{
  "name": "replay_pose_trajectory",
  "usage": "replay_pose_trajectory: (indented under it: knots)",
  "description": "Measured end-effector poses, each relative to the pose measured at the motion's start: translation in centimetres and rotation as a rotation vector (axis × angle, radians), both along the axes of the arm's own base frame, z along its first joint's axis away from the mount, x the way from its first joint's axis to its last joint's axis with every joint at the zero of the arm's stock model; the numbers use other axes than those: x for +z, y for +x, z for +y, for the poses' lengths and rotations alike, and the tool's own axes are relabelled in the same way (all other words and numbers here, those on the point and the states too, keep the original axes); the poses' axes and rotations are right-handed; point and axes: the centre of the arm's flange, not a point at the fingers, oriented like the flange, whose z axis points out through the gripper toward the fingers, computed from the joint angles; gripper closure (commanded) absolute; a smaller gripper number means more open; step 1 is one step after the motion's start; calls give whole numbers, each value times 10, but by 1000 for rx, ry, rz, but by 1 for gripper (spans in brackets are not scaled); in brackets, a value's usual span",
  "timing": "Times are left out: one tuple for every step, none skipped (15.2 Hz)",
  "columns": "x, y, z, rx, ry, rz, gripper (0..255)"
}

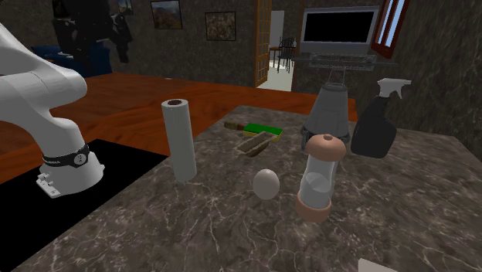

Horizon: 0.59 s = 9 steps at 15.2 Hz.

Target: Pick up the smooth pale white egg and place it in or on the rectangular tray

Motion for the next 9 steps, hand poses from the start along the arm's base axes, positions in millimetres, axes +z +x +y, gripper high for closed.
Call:
replay_pose_trajectory:
  knots:
    - [0,0,0,0,0,0,0]
    - [-2,5,1,-7,0,2,0]
    - [-3,15,4,-17,1,3,0]
    - [-9,27,4,-29,1,7,0]
    - [-16,37,5,-42,2,10,0]
    - [-20,48,8,-56,2,13,0]
    - [-26,60,11,-69,3,16,0]
    - [-30,71,14,-84,3,18,0]
    - [-39,82,14,-97,4,22,0]
